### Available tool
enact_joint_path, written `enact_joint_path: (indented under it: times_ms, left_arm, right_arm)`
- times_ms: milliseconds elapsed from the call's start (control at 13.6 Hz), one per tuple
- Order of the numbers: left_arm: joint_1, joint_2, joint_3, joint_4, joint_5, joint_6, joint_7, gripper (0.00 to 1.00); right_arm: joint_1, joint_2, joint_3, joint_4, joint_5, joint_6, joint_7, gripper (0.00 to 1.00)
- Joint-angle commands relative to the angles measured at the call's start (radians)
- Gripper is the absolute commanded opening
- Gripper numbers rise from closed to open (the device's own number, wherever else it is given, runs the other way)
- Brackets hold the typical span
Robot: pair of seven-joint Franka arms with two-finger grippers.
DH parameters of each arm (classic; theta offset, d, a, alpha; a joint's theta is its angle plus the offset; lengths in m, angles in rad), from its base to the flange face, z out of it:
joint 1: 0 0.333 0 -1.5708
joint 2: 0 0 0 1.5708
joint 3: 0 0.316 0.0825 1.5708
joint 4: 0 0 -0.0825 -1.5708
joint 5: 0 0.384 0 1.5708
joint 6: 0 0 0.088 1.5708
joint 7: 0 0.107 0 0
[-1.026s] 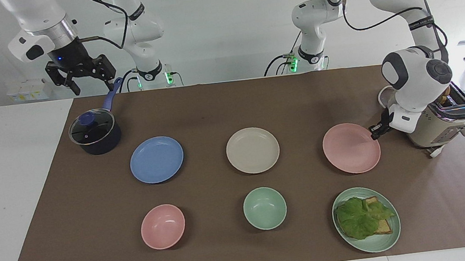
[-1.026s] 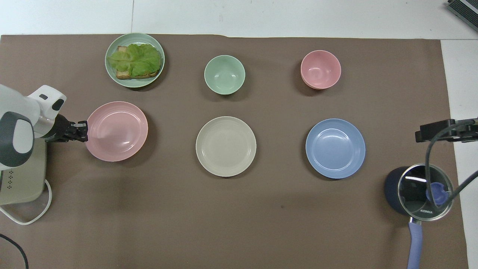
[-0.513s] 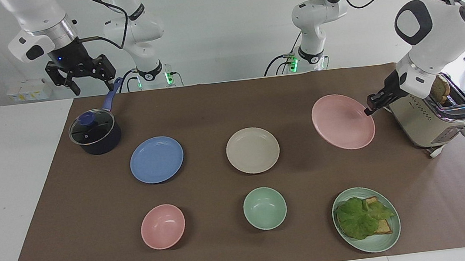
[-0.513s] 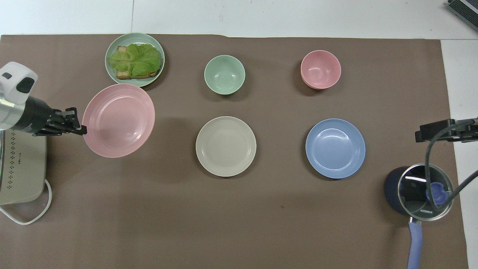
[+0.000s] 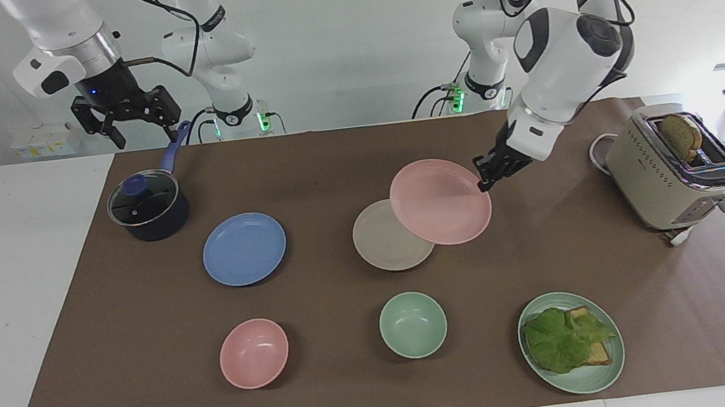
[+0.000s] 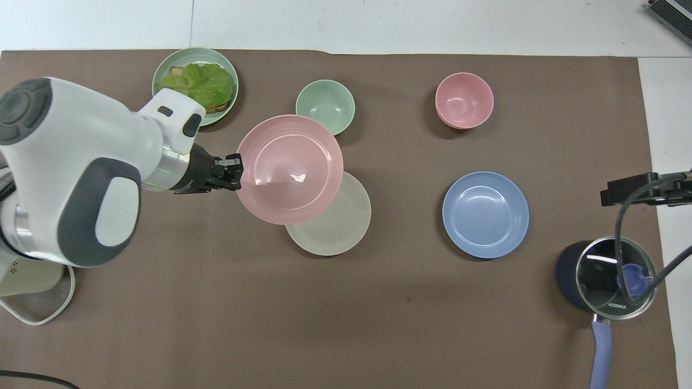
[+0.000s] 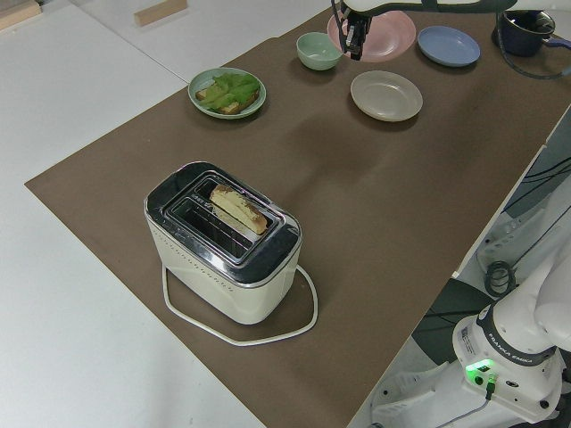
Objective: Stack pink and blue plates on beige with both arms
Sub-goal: 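Lift the pink plate with the left gripper over the beige plate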
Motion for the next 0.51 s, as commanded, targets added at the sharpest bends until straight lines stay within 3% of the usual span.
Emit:
enact_joint_path:
  times_ms: [0, 147, 440]
  left_arm:
    - [-0.088, 0.029, 0.019, -0.023, -0.01, 0.091, -0.04, 0.0]
    - [-0.139, 0.107, 0.019, -0.06, 0.001, 0.201, -0.043, 0.0]
    - [-0.133, 0.14, 0.019, -0.137, 0.001, 0.323, -0.031, 0.0]
  right_arm:
    - [-0.01, -0.02, 0.001, -0.03, 0.016, 0.022, -0.03, 1.0]
    - [-0.011, -0.02, 0.001, -0.031, 0.016, 0.022, -0.03, 1.0]
    - [-0.011, -0.026, 0.002, -0.062, 0.019, 0.031, -0.029, 1.0]
